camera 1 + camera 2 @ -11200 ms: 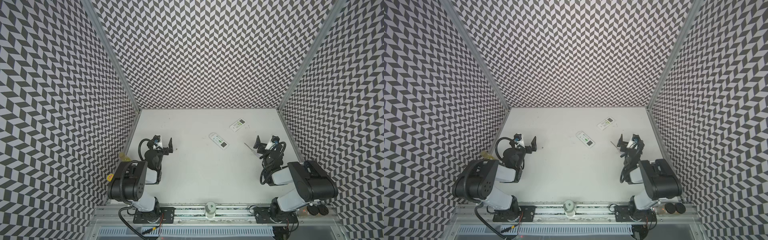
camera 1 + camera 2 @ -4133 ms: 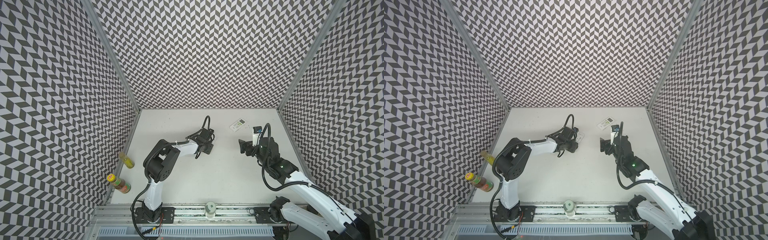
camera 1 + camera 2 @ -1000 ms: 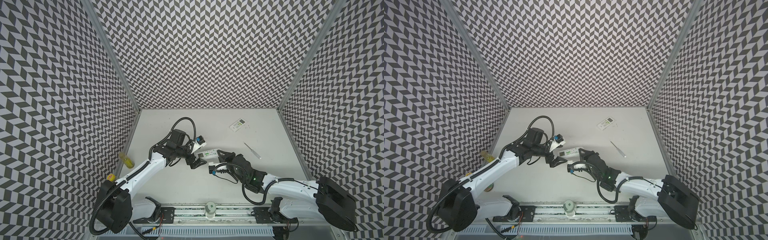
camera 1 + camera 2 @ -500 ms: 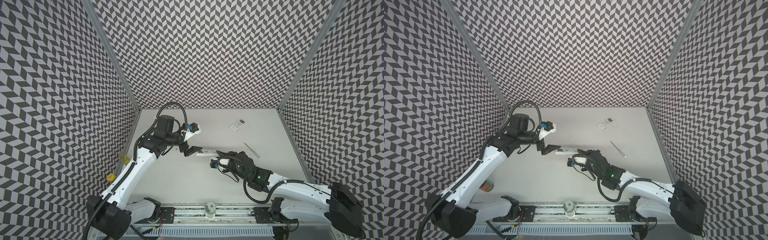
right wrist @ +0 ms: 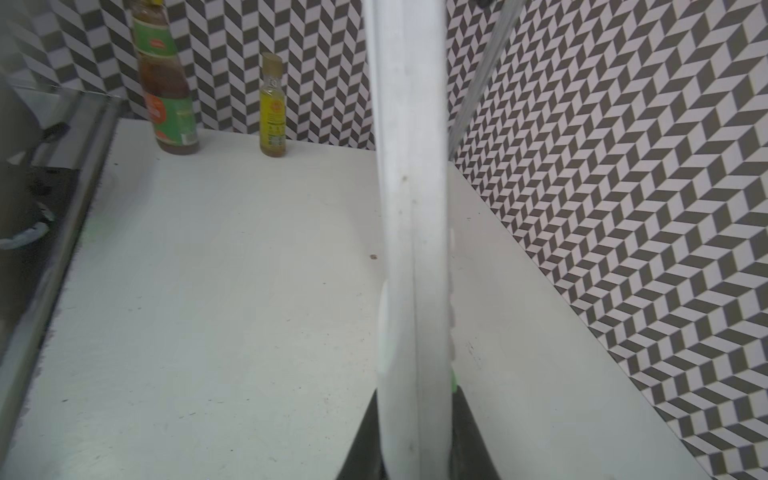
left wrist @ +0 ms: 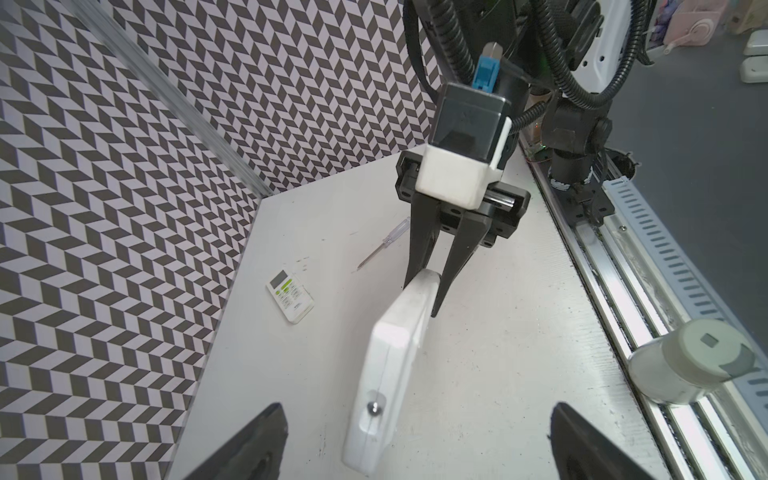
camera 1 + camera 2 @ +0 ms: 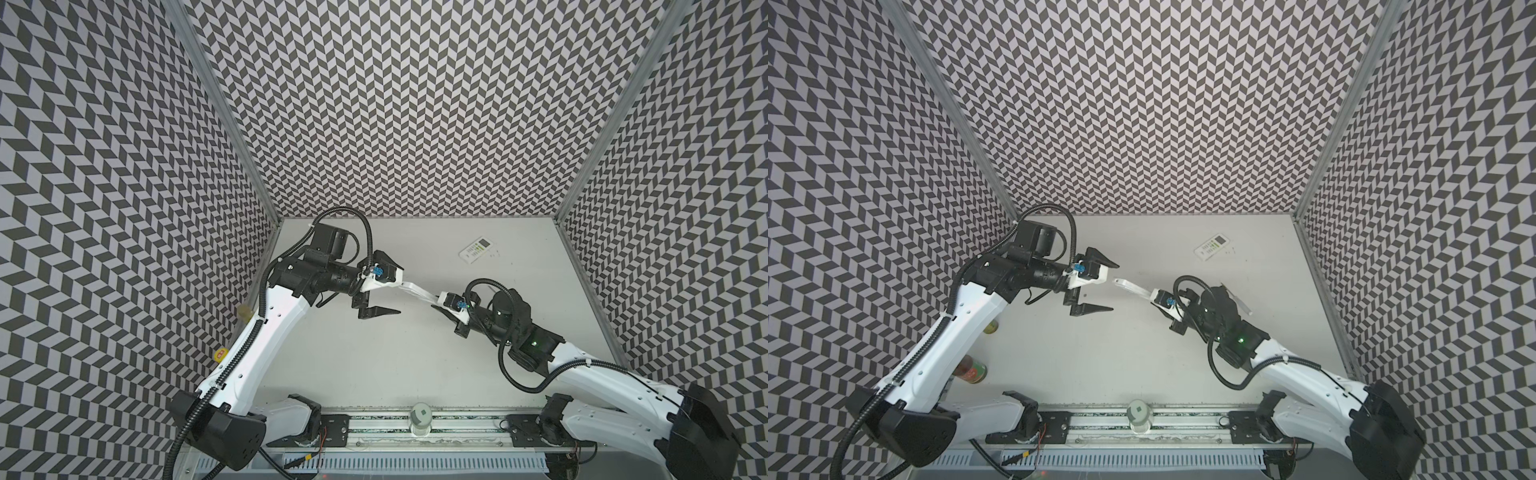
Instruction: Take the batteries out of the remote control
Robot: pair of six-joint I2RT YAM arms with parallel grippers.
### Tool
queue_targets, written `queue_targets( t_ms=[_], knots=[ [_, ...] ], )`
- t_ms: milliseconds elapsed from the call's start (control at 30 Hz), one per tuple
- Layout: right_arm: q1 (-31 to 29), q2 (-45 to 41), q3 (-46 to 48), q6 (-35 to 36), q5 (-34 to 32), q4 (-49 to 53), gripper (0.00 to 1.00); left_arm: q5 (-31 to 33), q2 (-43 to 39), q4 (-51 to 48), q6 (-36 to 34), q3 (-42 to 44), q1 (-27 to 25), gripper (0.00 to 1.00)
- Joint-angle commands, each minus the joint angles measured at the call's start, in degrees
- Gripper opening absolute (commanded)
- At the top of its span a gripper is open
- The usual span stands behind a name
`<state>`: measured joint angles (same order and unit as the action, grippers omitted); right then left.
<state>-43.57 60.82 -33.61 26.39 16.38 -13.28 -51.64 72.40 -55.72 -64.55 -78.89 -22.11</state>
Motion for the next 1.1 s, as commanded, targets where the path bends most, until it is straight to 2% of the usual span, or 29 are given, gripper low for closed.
queue_targets(
  t_ms=[0,167,300,467,533,700,833,900,967,1067],
  knots=[
    [0.2,0.0,-1.5,-3.0,6.7,-3.0,0.03,-2.0,0.3,-1.0,-1.9,0.8,-0.6,0.98],
    [0.2,0.3,-1.6,-4.4,8.6,-4.3,0.03,0.7,0.4,1.8,1.4,2.9,-4.2,0.9],
    [0.2,1.1,-2.2,-4.9,9.7,-4.3,0.03,1.7,0.8,1.7,1.8,3.1,-6.4,0.72],
    [0.2,1.5,-2.3,-4.5,10.1,-4.2,0.03,2.1,1.0,2.8,3.4,3.4,-7.5,0.62],
    [0.2,1.2,-2.4,-4.7,10.1,-4.2,0.03,3.1,1.0,3.9,4.7,3.8,-7.5,0.52],
    [0.2,0.9,-2.4,-5.2,9.7,-4.2,0.03,5.6,0.9,5.0,5.1,4.3,-7.7,0.45],
    [0.2,0.8,-2.6,-5.6,10.5,-4.1,0.03,7.5,1.5,6.9,7.2,4.0,-8.0,0.2],
    [0.2,0.2,-2.8,-5.7,10.0,-3.3,0.04,7.7,1.4,7.4,7.8,3.9,-8.0,0.18],
    [0.2,-0.6,-2.5,-7.0,8.2,-3.8,0.1,7.5,1.3,7.8,7.9,3.9,-8.0,0.12],
    [0.2,-1.7,-2.2,-10.4,5.2,-4.5,0.33,7.8,1.2,9.2,10.0,4.0,-8.0,0.05]
  ],
)
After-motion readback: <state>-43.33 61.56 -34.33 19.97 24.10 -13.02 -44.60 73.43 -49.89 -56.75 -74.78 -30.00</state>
